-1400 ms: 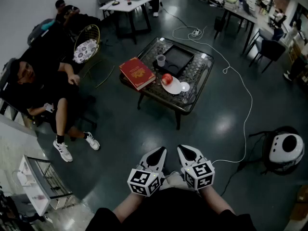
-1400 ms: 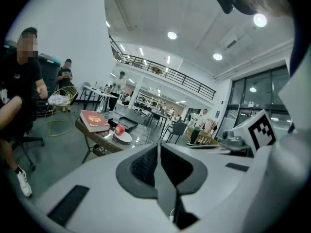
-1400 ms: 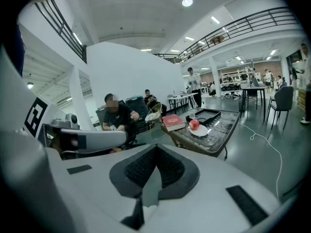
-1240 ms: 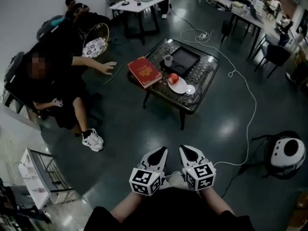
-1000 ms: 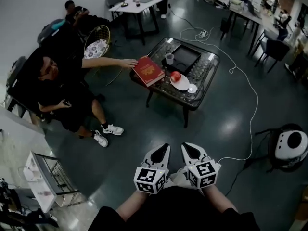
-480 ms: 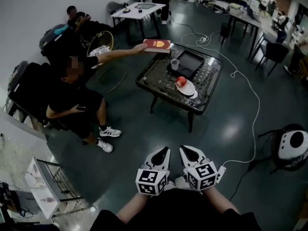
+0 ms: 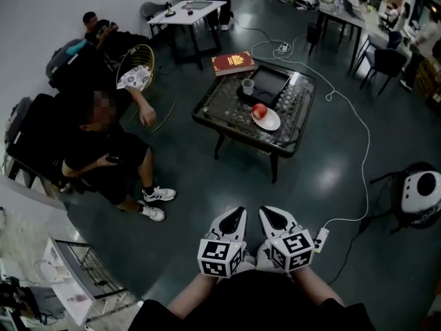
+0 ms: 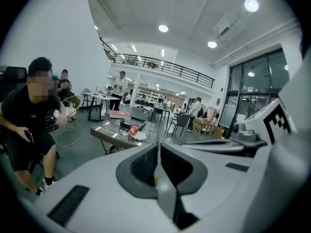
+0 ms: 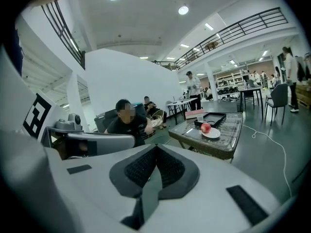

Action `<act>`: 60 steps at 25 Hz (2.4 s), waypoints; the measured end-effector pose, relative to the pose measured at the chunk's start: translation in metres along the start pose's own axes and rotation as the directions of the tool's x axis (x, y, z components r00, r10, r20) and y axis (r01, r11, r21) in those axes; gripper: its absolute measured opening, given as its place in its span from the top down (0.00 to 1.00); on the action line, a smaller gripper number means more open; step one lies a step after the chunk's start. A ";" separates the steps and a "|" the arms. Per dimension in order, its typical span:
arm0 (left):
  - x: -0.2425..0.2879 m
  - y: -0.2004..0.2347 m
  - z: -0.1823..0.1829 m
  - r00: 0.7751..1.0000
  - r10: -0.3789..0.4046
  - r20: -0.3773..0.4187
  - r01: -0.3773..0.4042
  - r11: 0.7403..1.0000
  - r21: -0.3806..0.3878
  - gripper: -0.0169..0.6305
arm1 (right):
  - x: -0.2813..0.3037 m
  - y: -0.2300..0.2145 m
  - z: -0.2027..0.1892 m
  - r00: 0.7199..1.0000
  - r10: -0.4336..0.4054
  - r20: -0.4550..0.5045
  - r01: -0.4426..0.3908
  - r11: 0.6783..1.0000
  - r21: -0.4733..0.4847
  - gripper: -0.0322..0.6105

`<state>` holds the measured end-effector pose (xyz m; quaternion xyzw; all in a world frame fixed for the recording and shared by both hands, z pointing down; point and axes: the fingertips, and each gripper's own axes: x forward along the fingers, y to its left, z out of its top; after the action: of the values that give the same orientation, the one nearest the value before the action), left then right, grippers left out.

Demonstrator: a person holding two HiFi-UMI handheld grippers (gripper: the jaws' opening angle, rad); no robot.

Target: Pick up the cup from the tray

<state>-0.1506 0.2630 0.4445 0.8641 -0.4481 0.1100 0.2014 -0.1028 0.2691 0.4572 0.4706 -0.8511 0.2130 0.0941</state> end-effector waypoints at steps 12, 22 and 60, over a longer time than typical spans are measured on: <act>0.012 0.015 0.002 1.000 -0.026 -0.016 0.027 1.000 0.008 0.93 | 0.012 -0.001 0.002 0.999 -0.035 0.002 0.035 0.999 -0.001 0.93; 0.064 0.032 0.030 1.000 0.005 -0.001 -0.005 1.000 -0.012 0.93 | 0.050 -0.047 0.039 1.000 -0.012 0.007 0.012 0.999 -0.036 0.93; 0.274 0.027 0.117 0.993 0.119 0.007 -0.119 0.992 -0.053 0.93 | 0.138 -0.229 0.140 0.990 0.137 -0.039 -0.141 0.983 -0.119 0.93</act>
<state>-0.0141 -0.0038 0.4480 0.8307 -0.5026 0.1056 0.2148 0.0208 -0.0057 0.4448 0.4000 -0.8918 0.1738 0.1206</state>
